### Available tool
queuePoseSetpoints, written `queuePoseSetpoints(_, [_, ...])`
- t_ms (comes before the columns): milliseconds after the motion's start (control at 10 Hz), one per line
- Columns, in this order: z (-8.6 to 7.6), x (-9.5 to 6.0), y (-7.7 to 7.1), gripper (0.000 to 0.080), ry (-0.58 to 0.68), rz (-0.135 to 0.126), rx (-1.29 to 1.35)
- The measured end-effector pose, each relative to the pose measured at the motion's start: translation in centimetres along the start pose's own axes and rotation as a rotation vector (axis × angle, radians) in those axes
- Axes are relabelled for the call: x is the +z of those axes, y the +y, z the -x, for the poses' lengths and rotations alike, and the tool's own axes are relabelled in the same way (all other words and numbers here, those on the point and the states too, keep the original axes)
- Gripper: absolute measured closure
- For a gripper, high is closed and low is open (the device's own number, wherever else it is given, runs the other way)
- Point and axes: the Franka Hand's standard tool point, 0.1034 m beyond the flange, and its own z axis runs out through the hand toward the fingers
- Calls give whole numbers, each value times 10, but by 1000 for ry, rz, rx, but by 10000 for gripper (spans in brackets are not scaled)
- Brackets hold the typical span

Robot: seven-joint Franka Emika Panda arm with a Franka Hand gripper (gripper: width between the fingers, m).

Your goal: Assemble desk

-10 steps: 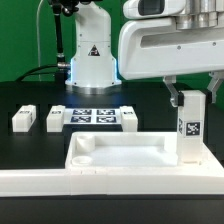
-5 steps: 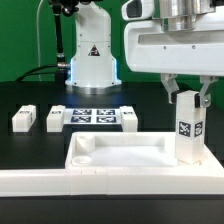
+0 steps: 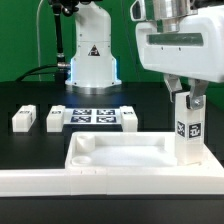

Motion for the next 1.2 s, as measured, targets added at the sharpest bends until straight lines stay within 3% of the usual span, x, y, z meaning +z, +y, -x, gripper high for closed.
queuePoseSetpoints(200, [7,1,2,511,-15,-51,339])
queuePoseSetpoints(400, [16,2,2,511,-25,-138,571])
queuePoseSetpoints(500, [16,2,3,511,-22,-146,560])
queuePoseSetpoints(700, [17,2,4,509,-23,-136,489])
queuePoseSetpoints(800, [19,2,6,324,-24,-91,299])
queuePoseSetpoints(900, [20,3,0,210,-28,-71,114])
queuePoseSetpoints(1200, [21,9,-5,153,-23,-66,-197])
